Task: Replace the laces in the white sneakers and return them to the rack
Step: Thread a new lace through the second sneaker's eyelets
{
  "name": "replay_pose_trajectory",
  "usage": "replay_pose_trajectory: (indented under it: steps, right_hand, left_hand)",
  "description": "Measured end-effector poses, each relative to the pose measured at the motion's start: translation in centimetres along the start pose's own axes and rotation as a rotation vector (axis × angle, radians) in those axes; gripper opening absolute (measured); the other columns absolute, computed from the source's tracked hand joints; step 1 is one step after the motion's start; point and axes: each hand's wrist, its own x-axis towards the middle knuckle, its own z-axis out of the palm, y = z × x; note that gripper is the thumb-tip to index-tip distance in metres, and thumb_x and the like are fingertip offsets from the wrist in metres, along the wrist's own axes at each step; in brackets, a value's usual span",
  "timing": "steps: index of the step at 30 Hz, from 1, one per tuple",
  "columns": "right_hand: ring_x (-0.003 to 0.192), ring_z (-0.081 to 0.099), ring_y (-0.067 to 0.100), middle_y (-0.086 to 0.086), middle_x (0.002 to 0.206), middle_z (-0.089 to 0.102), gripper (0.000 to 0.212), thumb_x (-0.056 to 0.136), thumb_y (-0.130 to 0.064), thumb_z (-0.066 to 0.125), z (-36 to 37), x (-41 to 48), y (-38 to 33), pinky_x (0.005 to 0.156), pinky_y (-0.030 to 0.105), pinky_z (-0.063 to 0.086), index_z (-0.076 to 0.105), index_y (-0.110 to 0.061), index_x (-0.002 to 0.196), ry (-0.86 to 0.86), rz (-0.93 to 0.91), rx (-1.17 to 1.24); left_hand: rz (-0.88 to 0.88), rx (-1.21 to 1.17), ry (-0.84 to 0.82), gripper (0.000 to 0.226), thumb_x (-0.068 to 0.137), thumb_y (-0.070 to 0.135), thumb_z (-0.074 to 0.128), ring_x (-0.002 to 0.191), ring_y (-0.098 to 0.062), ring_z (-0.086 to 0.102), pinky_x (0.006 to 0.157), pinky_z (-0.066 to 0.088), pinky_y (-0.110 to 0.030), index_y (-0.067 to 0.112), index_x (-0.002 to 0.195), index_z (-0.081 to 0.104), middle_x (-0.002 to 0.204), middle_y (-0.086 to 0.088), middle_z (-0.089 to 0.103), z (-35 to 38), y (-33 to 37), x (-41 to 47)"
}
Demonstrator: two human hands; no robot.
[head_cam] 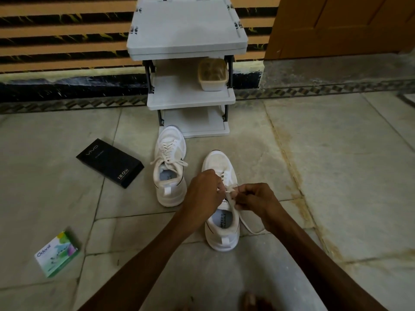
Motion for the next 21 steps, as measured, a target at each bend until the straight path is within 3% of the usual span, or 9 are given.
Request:
replay_pose_trajectory:
  steps: [5,8,11,15,18,21]
  right_hand:
    - [0.068,0.068,0.022,0.019,0.082,0.072,0.006,0.086,-0.003,0.068,0.1,-0.1,0.2,0.067,0.027,0.059,0.074,-0.003,0.088,0.023,-0.028,-0.008]
    - [0.068,0.069,0.023,0.013,0.077,0.074,0.005,0.085,-0.007,0.070,0.2,-0.4,0.3,0.069,0.030,0.060,0.075,-0.007,0.087,0.040,-0.089,-0.059]
    - [0.067,0.071,0.013,0.000,0.075,0.075,0.007,0.082,-0.014,0.075,0.3,-0.4,0.6,0.070,0.029,0.060,0.078,-0.017,0.088,0.073,-0.236,-0.269]
    - [0.075,0.066,-0.003,-0.010,0.099,0.074,0.023,0.084,-0.018,0.074,0.5,-0.4,0.5,0.073,0.015,0.056,0.075,-0.024,0.106,0.043,-0.352,-0.553]
    - [0.066,0.065,-0.006,-0.011,0.091,0.072,0.026,0.085,-0.006,0.070,0.5,-0.7,-0.1,0.070,0.011,0.054,0.074,-0.019,0.107,0.023,-0.294,-0.402]
    - [0.073,0.071,0.009,0.000,0.083,0.074,0.024,0.085,0.005,0.065,0.5,-1.0,-0.2,0.065,0.019,0.057,0.076,-0.013,0.098,0.008,-0.191,-0.156]
  left_hand:
    - [-0.021,0.023,-0.006,0.018,0.088,0.019,0.057,0.090,-0.022,0.061,0.067,0.029,-0.018,0.007,0.082,0.070,0.091,-0.004,0.059,0.4,0.3,0.0]
    - [-0.031,0.045,-0.045,0.017,0.086,0.022,0.061,0.090,-0.021,0.062,0.067,0.030,-0.019,0.007,0.086,0.069,0.086,-0.001,0.053,0.5,0.2,0.1]
    - [-0.081,0.040,-0.011,0.017,0.086,0.023,0.063,0.093,-0.021,0.063,0.067,0.034,-0.021,0.008,0.094,0.066,0.090,-0.002,0.060,0.6,0.6,0.0]
    - [-0.145,0.035,0.086,0.018,0.088,0.023,0.064,0.097,-0.017,0.062,0.070,0.037,-0.021,0.012,0.101,0.064,0.102,0.000,0.064,0.9,1.2,-1.1]
    - [-0.205,0.007,0.076,0.014,0.087,0.017,0.061,0.100,-0.015,0.061,0.071,0.035,-0.019,0.016,0.099,0.069,0.106,0.003,0.064,0.8,1.4,-1.3]
    - [-0.220,-0.034,0.059,0.016,0.082,0.018,0.066,0.097,-0.014,0.061,0.070,0.035,-0.020,0.015,0.098,0.069,0.103,0.004,0.064,0.7,1.9,-1.5]
